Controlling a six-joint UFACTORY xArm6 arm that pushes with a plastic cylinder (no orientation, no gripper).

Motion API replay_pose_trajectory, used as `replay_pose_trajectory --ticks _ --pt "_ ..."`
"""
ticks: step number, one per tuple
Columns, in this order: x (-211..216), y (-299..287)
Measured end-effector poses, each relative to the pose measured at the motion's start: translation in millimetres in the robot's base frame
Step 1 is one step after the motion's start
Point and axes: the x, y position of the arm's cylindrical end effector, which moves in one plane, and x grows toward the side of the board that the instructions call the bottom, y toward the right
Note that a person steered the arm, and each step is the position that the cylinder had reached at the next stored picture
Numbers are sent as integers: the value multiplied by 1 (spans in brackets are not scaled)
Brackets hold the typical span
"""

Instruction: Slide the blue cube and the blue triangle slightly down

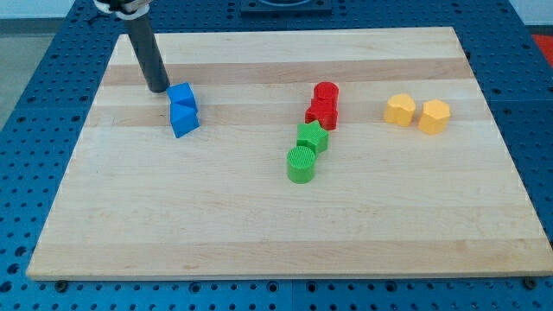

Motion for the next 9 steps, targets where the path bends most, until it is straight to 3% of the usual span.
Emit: replay_pose_trajectory --ticks 7,9 --pt "20 32" --pt "18 64"
